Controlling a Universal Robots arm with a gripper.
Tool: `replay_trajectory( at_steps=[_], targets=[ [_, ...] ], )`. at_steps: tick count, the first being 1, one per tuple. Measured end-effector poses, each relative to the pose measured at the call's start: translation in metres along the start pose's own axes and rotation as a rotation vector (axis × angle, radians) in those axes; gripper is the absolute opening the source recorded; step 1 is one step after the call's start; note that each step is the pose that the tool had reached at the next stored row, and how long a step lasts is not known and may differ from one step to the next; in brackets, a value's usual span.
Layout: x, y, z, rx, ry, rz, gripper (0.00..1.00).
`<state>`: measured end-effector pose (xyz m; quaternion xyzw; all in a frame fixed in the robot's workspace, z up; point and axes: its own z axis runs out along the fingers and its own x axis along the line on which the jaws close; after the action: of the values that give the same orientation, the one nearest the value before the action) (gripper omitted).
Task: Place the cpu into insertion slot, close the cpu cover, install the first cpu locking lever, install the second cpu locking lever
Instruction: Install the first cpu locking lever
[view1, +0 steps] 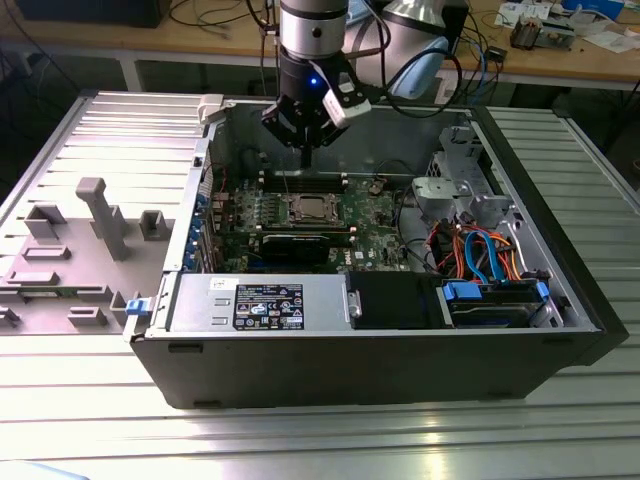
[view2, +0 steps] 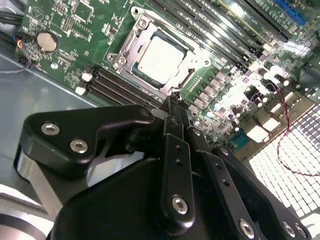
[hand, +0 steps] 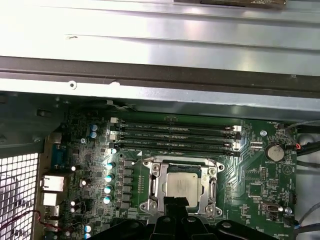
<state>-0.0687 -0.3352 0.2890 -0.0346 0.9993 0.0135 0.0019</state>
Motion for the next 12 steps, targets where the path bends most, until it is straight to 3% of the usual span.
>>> replay_trajectory(
  at_steps=[7, 12],
  targets=[
    [0.0078, 0.0005, 0.0000, -0.0012, 0.0000, 0.000, 0.11],
    [0.0231, 0.0015, 0.0003, -0.0080, -0.0009, 0.000, 0.11]
  ],
)
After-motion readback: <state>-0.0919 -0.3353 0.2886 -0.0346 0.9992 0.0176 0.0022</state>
